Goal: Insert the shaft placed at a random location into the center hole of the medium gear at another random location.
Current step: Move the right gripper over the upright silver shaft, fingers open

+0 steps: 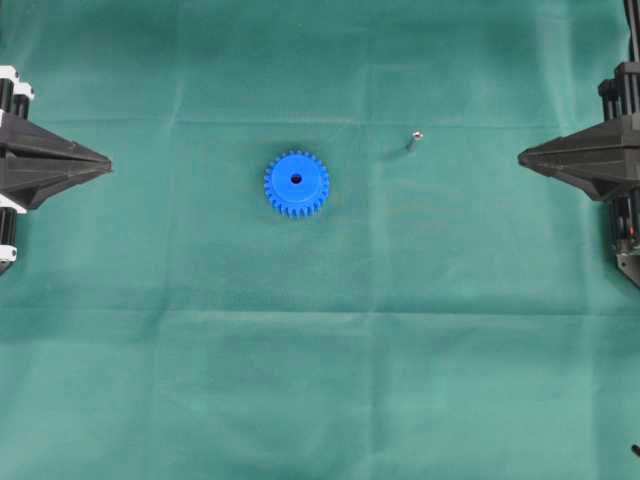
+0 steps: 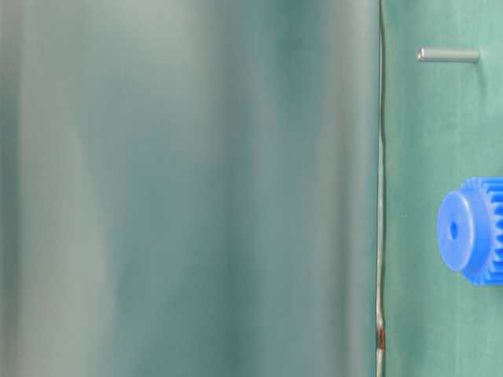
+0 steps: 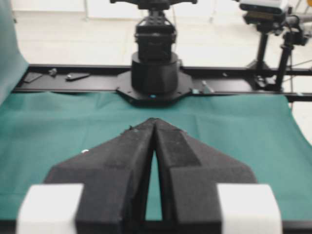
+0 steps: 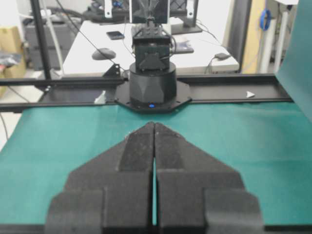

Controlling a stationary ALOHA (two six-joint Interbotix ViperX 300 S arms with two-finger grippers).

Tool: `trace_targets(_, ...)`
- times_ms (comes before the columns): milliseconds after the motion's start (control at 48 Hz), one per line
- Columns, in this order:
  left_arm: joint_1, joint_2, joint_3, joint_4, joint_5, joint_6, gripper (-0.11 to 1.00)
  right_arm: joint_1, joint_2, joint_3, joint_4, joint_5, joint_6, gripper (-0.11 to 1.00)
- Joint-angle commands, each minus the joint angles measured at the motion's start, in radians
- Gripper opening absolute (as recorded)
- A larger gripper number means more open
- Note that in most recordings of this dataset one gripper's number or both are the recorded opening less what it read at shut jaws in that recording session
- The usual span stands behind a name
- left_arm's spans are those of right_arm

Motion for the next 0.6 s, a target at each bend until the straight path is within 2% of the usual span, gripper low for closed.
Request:
trace_targets(0,-0.002,0.015,-0.026,0.012,0.015,-0.003,0.00,-0.017,0.006,-0.017,-0.005,-0.002,-0.029,0.01)
trace_targets(333,-0.003,0.009,-0.026,0.014,0.040,-0.003,0.00,-0.061,0.051,-0.020,0.002,0.037,-0.023,0.01)
trace_targets(584,-0.002,0.008,-0.026,0.014,0.040,-0.002,0.00,-0.141,0.183,-0.008,0.003,0.023,-0.023,0.01)
